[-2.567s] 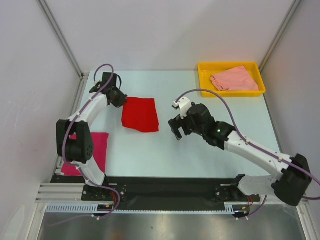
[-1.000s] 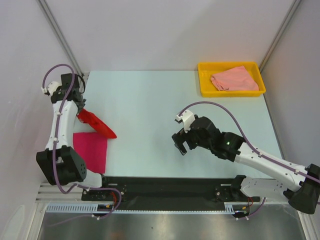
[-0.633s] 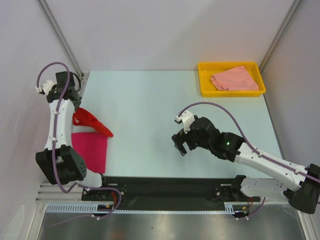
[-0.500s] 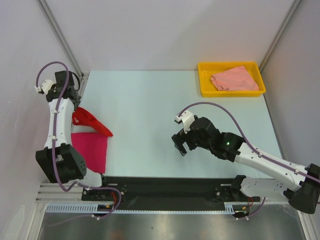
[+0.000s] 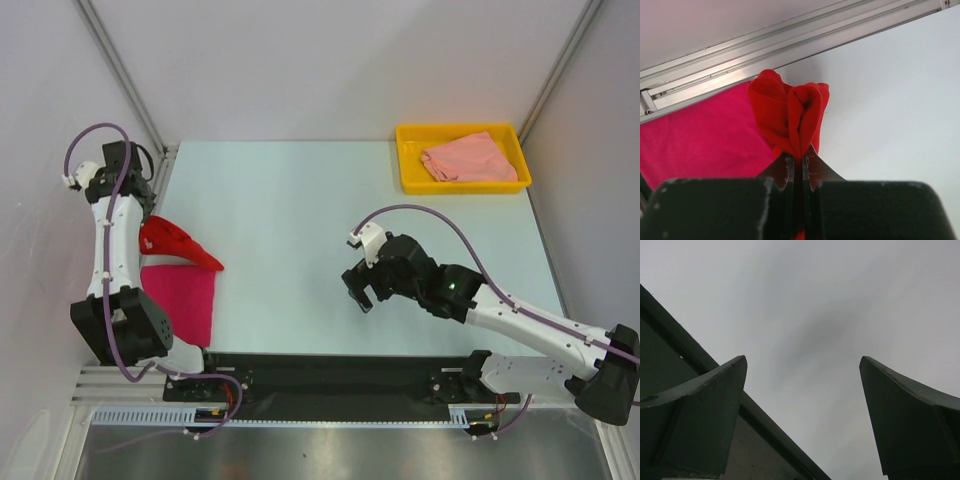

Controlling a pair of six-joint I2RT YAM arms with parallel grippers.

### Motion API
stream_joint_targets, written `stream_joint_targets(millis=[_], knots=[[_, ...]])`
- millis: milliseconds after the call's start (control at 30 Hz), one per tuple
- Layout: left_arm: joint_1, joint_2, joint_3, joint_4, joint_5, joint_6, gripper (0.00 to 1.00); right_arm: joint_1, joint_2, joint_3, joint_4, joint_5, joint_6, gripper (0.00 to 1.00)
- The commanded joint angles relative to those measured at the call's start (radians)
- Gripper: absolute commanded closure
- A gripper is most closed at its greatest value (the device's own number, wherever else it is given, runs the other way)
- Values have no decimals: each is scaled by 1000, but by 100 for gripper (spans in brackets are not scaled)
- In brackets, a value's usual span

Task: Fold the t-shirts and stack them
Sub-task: Neatly place the folded tshirt to the corner

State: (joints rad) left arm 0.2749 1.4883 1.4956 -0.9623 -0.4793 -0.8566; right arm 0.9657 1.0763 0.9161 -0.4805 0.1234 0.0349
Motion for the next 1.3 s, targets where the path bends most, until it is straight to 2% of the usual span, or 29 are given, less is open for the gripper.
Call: stream_joint_targets(millis=[0, 200, 933, 1267], knots=[[20, -77, -1, -3, -18, -13, 100, 7, 5, 1, 37, -11, 22, 0], [44, -120, -67, 13, -5, 4, 100, 7, -1, -8, 39, -11, 28, 0], [101, -237, -112, 25, -33, 91, 100, 11, -16, -26, 34, -11, 36, 0], [109, -293, -210, 11, -7, 37, 100, 15, -15, -26, 40, -36, 42, 0]])
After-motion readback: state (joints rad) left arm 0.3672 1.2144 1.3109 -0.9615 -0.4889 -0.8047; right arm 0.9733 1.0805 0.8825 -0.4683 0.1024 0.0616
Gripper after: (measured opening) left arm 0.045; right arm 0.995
